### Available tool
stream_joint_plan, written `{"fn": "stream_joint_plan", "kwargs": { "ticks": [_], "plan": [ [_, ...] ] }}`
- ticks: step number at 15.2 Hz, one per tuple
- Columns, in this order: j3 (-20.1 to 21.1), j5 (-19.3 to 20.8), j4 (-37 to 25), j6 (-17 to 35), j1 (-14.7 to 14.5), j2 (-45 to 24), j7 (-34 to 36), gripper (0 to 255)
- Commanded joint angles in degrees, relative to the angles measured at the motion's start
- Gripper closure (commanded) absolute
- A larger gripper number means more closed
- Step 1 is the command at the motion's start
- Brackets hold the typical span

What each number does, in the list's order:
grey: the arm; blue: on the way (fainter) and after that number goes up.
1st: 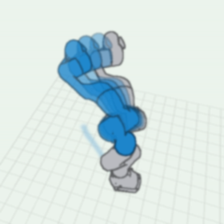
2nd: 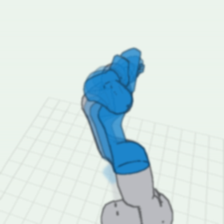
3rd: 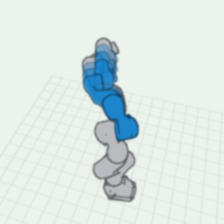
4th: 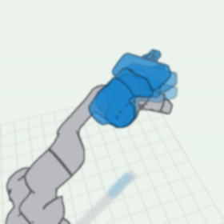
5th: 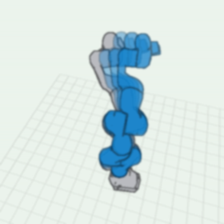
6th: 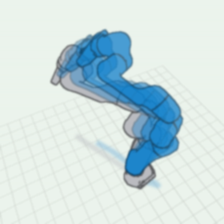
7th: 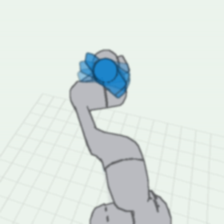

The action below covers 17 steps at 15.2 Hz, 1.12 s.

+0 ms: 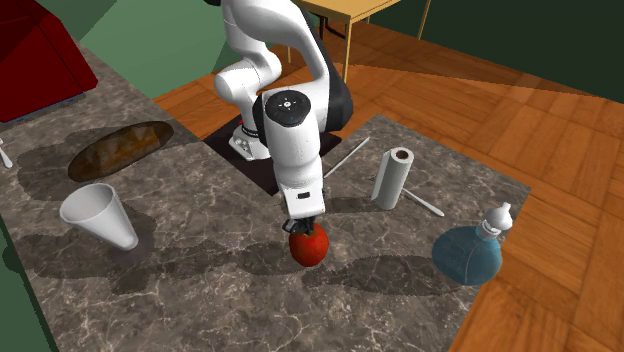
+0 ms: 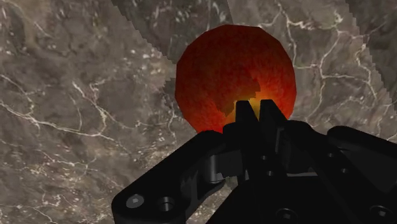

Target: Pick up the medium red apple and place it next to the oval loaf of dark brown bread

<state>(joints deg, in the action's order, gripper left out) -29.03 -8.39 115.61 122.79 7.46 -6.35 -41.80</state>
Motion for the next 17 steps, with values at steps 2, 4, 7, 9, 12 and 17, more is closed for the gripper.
{"fn": "stream_joint_plan", "kwargs": {
  "ticks": [2,4,7,9,12,17],
  "plan": [
    [0.00,-0.02,0.02,-0.02,0.01,-0.05,-0.03,255],
    [0.00,0.00,0.05,-0.01,0.01,-0.02,-0.02,255],
    [-0.02,0.26,-0.37,-0.71,-0.05,0.32,0.22,255],
    [-0.07,0.73,-1.24,-2.12,-0.11,0.96,0.61,255],
    [-0.12,1.37,-2.65,-4.25,-0.20,1.83,1.15,255],
    [-0.17,2.23,-5.26,-7.85,-0.30,3.03,1.92,255]
  ]
}}
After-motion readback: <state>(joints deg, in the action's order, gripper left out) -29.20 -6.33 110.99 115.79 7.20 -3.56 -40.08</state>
